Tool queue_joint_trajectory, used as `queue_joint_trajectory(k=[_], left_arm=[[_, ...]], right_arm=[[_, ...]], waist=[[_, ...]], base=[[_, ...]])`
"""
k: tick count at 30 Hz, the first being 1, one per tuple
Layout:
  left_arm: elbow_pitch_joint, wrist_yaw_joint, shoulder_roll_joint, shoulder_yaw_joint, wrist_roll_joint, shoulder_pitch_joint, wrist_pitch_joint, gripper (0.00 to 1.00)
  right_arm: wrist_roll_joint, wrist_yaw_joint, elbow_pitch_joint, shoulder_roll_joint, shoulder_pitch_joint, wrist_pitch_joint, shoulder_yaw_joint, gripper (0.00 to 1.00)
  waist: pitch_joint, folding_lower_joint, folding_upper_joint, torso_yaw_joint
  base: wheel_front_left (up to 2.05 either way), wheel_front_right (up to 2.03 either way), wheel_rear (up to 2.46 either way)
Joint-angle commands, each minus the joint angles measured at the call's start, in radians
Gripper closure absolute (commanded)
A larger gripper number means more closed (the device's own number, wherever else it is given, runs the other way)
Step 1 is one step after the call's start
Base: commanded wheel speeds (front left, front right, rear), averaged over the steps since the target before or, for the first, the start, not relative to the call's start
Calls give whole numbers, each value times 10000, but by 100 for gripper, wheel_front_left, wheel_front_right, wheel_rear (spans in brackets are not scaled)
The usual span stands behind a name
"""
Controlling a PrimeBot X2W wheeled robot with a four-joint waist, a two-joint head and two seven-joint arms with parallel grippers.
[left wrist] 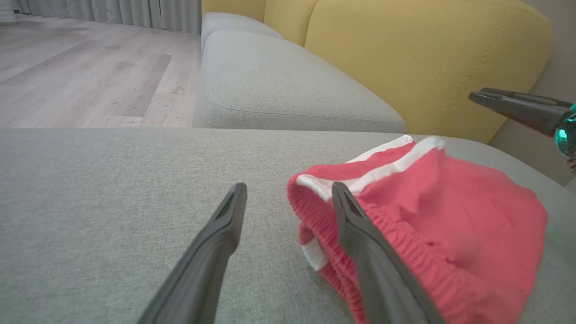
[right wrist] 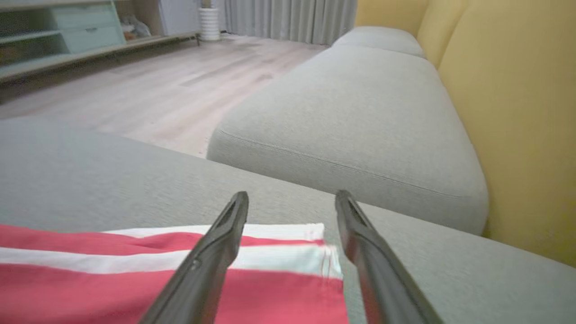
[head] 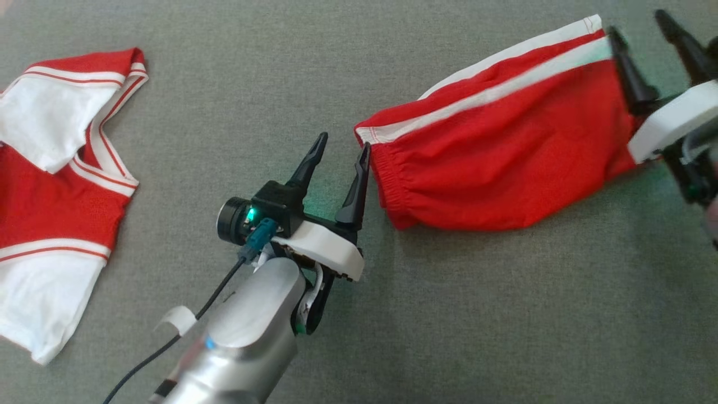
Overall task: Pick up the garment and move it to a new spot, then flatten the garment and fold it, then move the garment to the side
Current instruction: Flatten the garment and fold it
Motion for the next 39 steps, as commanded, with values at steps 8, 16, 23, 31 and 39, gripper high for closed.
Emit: queue_joint_trajectory(k=[8,16,23,31,39], left_arm=[[-1390,761,44,1025,1206,960,-121,0],[-3532,1112,44,1977,2500,2876,-122,0],[-4555,1181,44,2097,3033,3579,-123,0],[-4615,1218,43,2242,3196,3792,-123,0],[-4564,1079,43,2567,3249,3983,-124,0]], right_arm=[[1000,-7,408,-536,716,-280,687,0],[2098,-7,2031,-554,955,365,499,0],[3377,-7,2542,-600,1157,2052,470,0],[4536,-7,1891,-741,1504,2888,535,100],[4738,-7,1568,-951,1776,1937,744,100]], waist=[[-274,0,0,62],[-337,0,0,665],[-208,0,0,1198],[-382,0,0,955],[-910,0,0,-249]], base=[[0,0,0],[0,0,0],[0,0,0],[0,0,0],[0,0,0]])
